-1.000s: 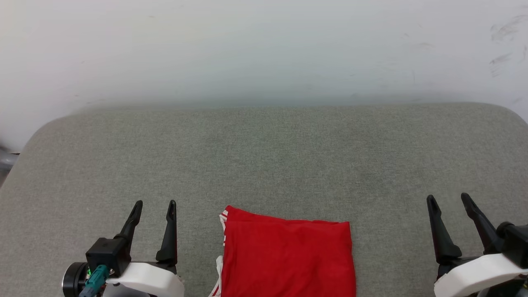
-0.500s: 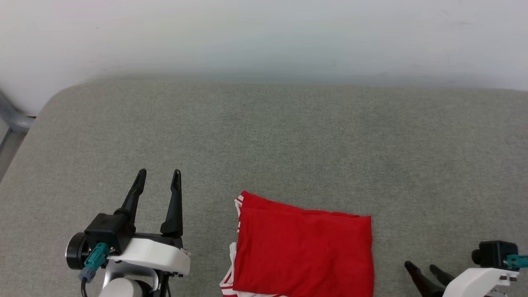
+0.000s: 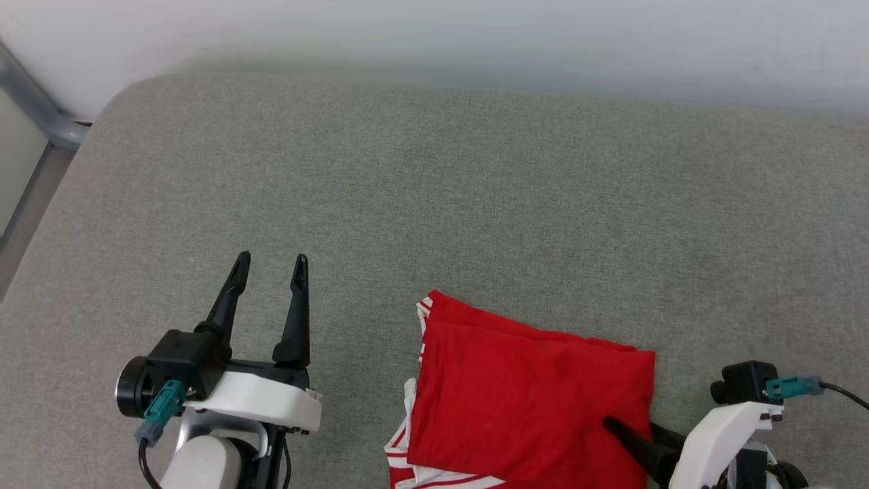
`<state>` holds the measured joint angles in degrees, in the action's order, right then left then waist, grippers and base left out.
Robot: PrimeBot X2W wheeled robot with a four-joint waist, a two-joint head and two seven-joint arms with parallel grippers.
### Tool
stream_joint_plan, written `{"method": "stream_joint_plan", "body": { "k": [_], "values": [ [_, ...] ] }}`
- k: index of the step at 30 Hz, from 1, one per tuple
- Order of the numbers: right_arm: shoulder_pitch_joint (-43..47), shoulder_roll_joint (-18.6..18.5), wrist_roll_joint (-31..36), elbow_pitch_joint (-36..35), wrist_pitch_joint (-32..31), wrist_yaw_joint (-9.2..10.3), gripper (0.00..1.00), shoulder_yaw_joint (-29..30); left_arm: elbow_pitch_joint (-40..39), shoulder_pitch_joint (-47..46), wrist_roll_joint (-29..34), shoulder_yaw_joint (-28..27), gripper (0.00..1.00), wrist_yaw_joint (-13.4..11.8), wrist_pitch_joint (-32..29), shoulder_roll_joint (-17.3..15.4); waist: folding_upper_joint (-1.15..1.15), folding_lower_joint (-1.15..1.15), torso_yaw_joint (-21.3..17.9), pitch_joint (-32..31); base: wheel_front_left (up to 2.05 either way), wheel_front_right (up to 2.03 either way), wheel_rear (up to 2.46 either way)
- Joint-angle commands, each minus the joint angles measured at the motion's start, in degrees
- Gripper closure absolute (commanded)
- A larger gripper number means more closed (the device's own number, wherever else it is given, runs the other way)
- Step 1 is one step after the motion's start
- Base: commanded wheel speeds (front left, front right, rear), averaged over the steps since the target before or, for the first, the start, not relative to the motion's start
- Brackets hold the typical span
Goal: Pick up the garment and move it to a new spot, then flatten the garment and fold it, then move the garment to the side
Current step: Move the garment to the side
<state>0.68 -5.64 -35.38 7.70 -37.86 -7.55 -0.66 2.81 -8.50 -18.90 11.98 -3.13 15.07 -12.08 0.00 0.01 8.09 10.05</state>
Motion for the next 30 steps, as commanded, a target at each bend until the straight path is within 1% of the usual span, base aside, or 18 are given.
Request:
{"method": "stream_joint_plan", "body": {
  "k": [1,2,3,4,5,11,16,18,23,30],
  "values": [
    [-0.3,0.1,0.2,2.0,-0.6,0.12,0.0,-0.7,0.2,-0.4,0.4,-0.4,0.0,0.3,0.1,0.2,0.0,-0.01,0.3,0.3,0.0,0.0,0.0],
    [-0.3,0.3,-0.3,3.0,-1.2,0.13,0.0,-1.0,0.3,-0.4,0.6,-0.6,0.0,0.5,0.1,0.4,0.0,-0.01,0.4,0.4,0.0,0.0,0.0],
    [-0.4,0.4,-0.4,3.7,-1.7,0.13,0.39,-1.5,0.4,-0.5,0.8,-0.7,0.0,0.6,0.1,0.6,0.0,-0.01,0.5,0.4,0.0,0.0,0.0],
    [-0.5,0.5,-0.8,4.1,-2.0,0.13,0.65,-2.1,0.6,-0.5,0.9,-0.9,0.0,0.8,0.1,0.8,0.0,-0.01,0.5,0.5,0.0,0.0,0.0],
    [-0.6,0.7,-1.3,4.2,-2.0,0.12,1.0,-2.4,0.7,-0.4,1.1,-1.1,0.0,1.0,0.1,0.9,0.0,-0.01,0.5,0.4,0.0,0.0,0.0],
    [-2.5,-0.9,-1.4,1.7,0.0,0.11,1.0,-4.4,1.4,0.4,2.3,-1.9,0.0,1.6,0.1,1.2,0.0,-0.01,-0.6,-1.0,0.0,0.0,0.0],
    [-4.0,-3.7,2.7,-1.1,1.6,0.09,1.0,-6.4,1.2,1.7,3.4,-2.3,0.0,2.0,0.1,0.7,0.0,-0.01,-3.3,-3.4,0.0,0.0,0.0],
    [-4.3,-4.6,4.8,-1.7,1.3,0.1,1.0,-7.1,1.0,2.4,3.7,-2.5,0.0,2.1,0.1,0.4,0.0,-0.01,-5.1,-4.3,0.0,0.0,0.0],
    [-4.9,-6.8,9.1,-3.2,0.5,0.1,1.0,-5.9,0.3,3.3,4.2,-2.1,0.0,2.3,0.1,-0.5,0.0,-0.01,-10.3,-4.8,0.0,0.0,0.0],
    [-6.7,-9.1,12.0,-3.4,-0.3,0.09,1.0,-4.6,-1.2,2.6,4.3,-1.5,0.0,2.4,-0.5,-1.0,0.0,-0.01,-19.8,-2.9,0.0,0.0,0.0]
  ]
}}
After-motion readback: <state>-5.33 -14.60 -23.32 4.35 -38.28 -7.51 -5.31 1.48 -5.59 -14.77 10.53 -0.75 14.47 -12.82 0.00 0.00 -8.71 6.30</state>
